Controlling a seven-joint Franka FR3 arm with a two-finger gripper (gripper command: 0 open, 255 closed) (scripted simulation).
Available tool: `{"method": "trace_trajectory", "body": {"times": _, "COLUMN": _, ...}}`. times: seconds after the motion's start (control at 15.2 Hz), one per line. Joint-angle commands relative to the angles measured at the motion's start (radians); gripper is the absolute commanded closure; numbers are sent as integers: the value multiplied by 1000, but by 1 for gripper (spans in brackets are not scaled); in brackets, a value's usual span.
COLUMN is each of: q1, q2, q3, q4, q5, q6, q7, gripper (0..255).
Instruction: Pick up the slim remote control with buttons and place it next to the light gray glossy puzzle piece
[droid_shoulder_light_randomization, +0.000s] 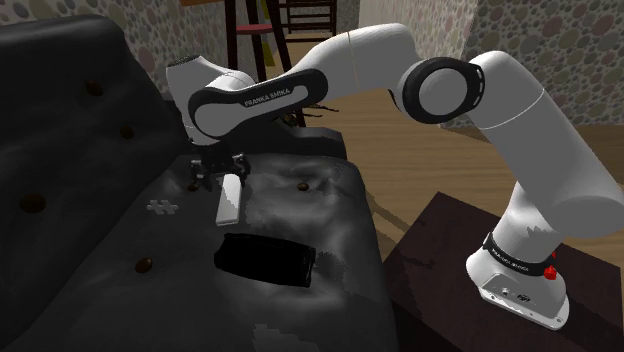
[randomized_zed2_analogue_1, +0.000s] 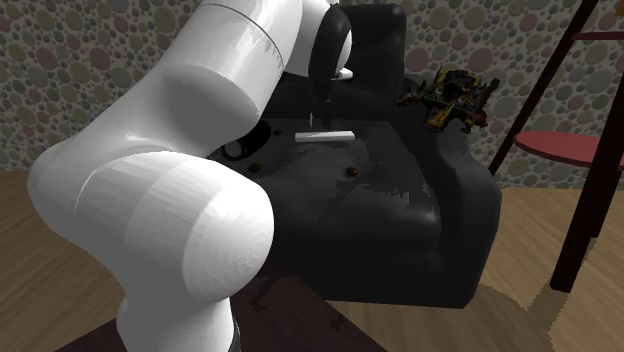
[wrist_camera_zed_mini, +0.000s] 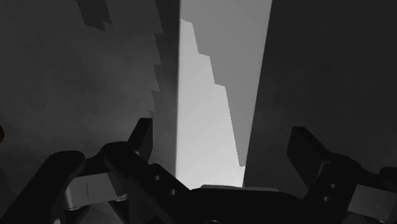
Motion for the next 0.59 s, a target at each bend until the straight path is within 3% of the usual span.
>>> {"method": "trace_trajectory", "body": {"times": 0.0, "q1": 3, "q2": -14, "q3": 3, "q4": 37, "q5": 5, "q6": -50, "q7": -8, "gripper": 0}}
{"method": "trace_trajectory", "body": {"times": 0.53, "q1": 9, "q2": -13, "q3": 3, "q4": 66, "q5": 6, "q6": -77, "q7": -11, "gripper": 0}}
